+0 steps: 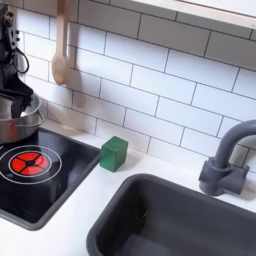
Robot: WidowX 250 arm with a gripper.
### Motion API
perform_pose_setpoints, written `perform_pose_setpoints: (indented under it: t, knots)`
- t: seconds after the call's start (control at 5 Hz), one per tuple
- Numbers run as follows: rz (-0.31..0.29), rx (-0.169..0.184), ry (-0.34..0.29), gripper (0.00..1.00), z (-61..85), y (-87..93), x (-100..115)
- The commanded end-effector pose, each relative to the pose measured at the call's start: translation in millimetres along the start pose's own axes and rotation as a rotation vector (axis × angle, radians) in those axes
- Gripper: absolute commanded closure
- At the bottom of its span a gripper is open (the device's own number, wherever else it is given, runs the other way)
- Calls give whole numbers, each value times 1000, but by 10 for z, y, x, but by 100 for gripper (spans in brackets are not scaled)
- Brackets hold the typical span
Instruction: Slide pot right
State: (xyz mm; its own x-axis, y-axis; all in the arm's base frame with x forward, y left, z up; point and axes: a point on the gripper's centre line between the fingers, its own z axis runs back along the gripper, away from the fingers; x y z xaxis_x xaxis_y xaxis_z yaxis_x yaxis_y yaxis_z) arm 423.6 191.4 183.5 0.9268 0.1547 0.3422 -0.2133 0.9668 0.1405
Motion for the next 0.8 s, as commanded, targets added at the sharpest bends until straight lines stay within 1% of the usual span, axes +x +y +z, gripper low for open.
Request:
perform_pose_setpoints:
  t: [0.0, 0.2, 0.4, 0.6]
  knots:
    - [0, -1, 17, 0, -30, 12, -37]
    - [0, -1, 20, 0, -50, 16, -26]
    - [-13, -13, 34, 0, -90, -22, -49]
    - [-25, -24, 35, 0, -68, -78, -53]
